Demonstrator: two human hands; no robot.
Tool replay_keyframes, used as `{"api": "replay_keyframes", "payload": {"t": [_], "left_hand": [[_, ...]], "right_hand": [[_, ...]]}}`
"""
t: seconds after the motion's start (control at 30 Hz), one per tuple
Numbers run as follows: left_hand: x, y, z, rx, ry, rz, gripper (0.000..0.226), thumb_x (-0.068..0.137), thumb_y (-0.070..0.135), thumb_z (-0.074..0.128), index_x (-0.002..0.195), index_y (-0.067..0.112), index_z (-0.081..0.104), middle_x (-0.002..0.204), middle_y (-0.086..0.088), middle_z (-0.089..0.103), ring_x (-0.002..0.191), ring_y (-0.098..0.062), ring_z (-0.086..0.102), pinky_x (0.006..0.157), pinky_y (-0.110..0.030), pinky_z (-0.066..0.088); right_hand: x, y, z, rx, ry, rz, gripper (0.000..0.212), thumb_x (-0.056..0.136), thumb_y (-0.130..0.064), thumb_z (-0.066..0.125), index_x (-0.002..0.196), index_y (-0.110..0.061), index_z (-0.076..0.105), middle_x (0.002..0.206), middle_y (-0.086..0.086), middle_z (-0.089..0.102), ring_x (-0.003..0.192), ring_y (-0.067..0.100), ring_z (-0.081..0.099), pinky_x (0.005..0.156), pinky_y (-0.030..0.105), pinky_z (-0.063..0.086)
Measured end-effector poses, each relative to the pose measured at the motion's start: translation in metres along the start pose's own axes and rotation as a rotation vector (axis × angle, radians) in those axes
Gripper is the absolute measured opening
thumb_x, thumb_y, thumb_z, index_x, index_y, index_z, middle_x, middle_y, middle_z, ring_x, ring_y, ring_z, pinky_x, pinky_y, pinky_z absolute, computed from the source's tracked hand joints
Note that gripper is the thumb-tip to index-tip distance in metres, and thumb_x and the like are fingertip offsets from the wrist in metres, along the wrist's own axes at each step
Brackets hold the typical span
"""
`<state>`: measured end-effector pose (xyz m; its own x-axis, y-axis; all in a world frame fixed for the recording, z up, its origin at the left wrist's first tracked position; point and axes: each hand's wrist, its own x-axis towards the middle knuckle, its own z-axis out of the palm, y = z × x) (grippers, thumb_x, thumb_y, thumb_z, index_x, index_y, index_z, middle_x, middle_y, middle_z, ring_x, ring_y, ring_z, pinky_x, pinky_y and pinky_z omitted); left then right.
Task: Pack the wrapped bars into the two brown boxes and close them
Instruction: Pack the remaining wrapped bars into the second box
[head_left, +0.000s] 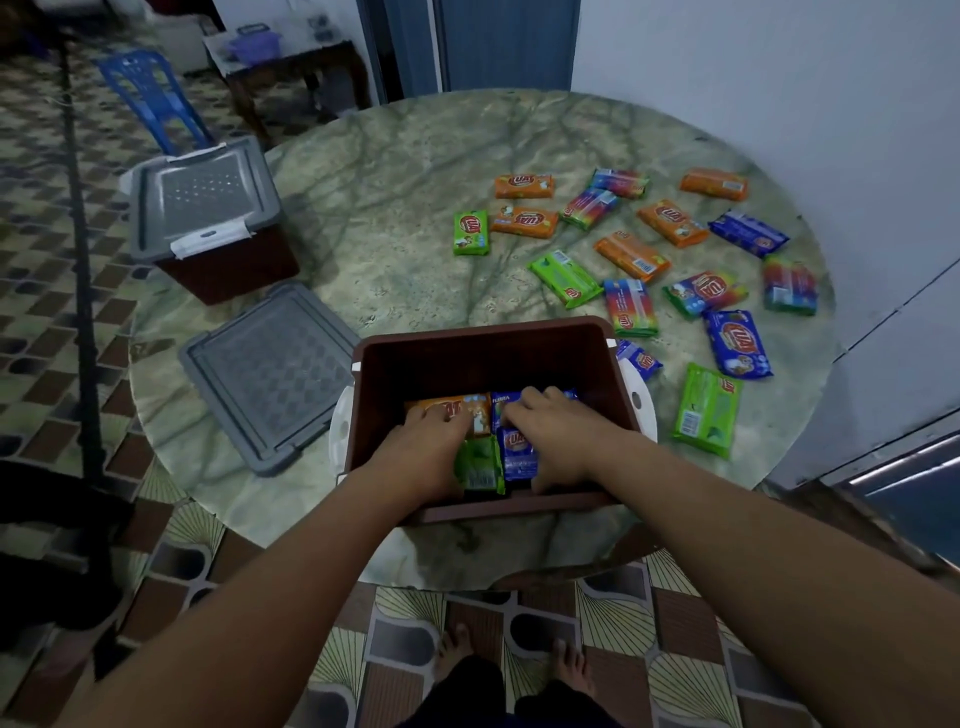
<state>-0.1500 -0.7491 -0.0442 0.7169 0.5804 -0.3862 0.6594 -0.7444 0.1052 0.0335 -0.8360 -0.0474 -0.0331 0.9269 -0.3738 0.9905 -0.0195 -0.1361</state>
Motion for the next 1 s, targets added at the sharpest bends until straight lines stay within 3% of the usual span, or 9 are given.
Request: {"api": "replay_keyframes", "payload": {"t": [0.17, 0.33, 0.53, 0.63, 0.7, 0.77, 0.87, 0.93, 1.0], "left_hand": [[0.001, 0.0, -0.001, -0.088, 0.057, 0.077, 0.072, 0.075, 0.048, 0.082, 0.138, 0.031, 0.05, 0.136, -0.006, 0.049, 0.124, -0.031, 0.049, 0.101, -0.043, 0.049], [0.001, 0.004, -0.003, -0.094, 0.046, 0.078, 0.059, 0.079, 0.035, 0.083, 0.134, 0.03, 0.06, 0.137, -0.003, 0.055, 0.121, -0.025, 0.055, 0.101, -0.035, 0.048], [0.002, 0.004, -0.002, -0.083, 0.066, 0.08, 0.058, 0.079, 0.033, 0.084, 0.132, 0.029, 0.061, 0.139, -0.004, 0.054, 0.124, -0.026, 0.053, 0.102, -0.035, 0.047], [0.0, 0.004, -0.001, -0.122, 0.076, 0.071, 0.058, 0.076, 0.036, 0.085, 0.129, 0.03, 0.063, 0.137, -0.002, 0.057, 0.123, -0.025, 0.054, 0.102, -0.039, 0.049], [-0.002, 0.001, -0.002, -0.163, 0.072, 0.066, 0.057, 0.076, 0.04, 0.084, 0.128, 0.03, 0.064, 0.131, 0.0, 0.061, 0.117, -0.023, 0.058, 0.097, -0.038, 0.051], [-0.009, -0.002, -0.008, -0.217, 0.136, 0.053, 0.053, 0.078, 0.041, 0.082, 0.126, 0.028, 0.065, 0.121, 0.001, 0.062, 0.107, -0.02, 0.061, 0.089, -0.035, 0.052], [-0.025, -0.008, -0.024, -0.156, 0.466, -0.053, 0.041, 0.085, 0.04, 0.075, 0.121, 0.025, 0.063, 0.11, 0.0, 0.057, 0.102, -0.021, 0.052, 0.082, -0.038, 0.049], [-0.034, -0.014, -0.035, -0.075, 0.676, -0.195, 0.046, 0.086, 0.042, 0.073, 0.124, 0.02, 0.059, 0.112, -0.007, 0.055, 0.105, -0.027, 0.046, 0.085, -0.04, 0.045], [-0.035, -0.021, -0.044, -0.016, 0.667, -0.383, 0.058, 0.086, 0.049, 0.07, 0.129, 0.014, 0.051, 0.117, -0.017, 0.052, 0.108, -0.034, 0.044, 0.089, -0.045, 0.042]], "right_hand": [[-0.001, -0.001, 0.003, 0.075, 0.038, 0.009, 0.095, 0.066, -0.034, 0.092, 0.14, -0.014, 0.036, 0.136, 0.008, 0.043, 0.119, 0.031, 0.046, 0.095, 0.042, 0.045], [0.0, -0.002, 0.002, 0.097, 0.012, -0.009, 0.066, 0.067, -0.035, 0.09, 0.118, -0.024, 0.049, 0.127, 0.003, 0.047, 0.112, 0.026, 0.045, 0.089, 0.04, 0.046], [0.0, -0.001, 0.002, 0.107, 0.012, -0.002, 0.065, 0.067, -0.034, 0.09, 0.117, -0.025, 0.05, 0.125, 0.002, 0.046, 0.111, 0.024, 0.044, 0.089, 0.042, 0.047], [-0.001, -0.001, 0.002, 0.12, 0.019, -0.001, 0.061, 0.07, -0.044, 0.088, 0.117, -0.026, 0.053, 0.123, 0.002, 0.049, 0.11, 0.024, 0.048, 0.089, 0.042, 0.049], [-0.003, -0.004, -0.005, 0.207, 0.124, -0.006, 0.051, 0.078, -0.055, 0.078, 0.115, -0.025, 0.058, 0.116, 0.002, 0.052, 0.108, 0.024, 0.052, 0.087, 0.042, 0.051], [-0.01, -0.004, -0.015, 0.292, 0.388, 0.008, 0.038, 0.088, -0.055, 0.068, 0.109, -0.024, 0.063, 0.106, -0.001, 0.055, 0.101, 0.022, 0.056, 0.082, 0.041, 0.052], [-0.021, 0.005, -0.032, 0.253, 0.779, 0.159, 0.026, 0.093, -0.043, 0.065, 0.107, -0.022, 0.06, 0.104, -0.001, 0.056, 0.098, 0.02, 0.052, 0.08, 0.037, 0.05], [-0.024, 0.017, -0.038, 0.199, 0.825, 0.361, 0.035, 0.09, -0.04, 0.07, 0.113, -0.02, 0.054, 0.113, 0.005, 0.052, 0.103, 0.023, 0.047, 0.087, 0.036, 0.045], [-0.025, 0.029, -0.038, 0.229, 0.737, 0.529, 0.049, 0.087, -0.038, 0.075, 0.122, -0.015, 0.047, 0.124, 0.014, 0.047, 0.111, 0.033, 0.048, 0.095, 0.041, 0.044]]}}
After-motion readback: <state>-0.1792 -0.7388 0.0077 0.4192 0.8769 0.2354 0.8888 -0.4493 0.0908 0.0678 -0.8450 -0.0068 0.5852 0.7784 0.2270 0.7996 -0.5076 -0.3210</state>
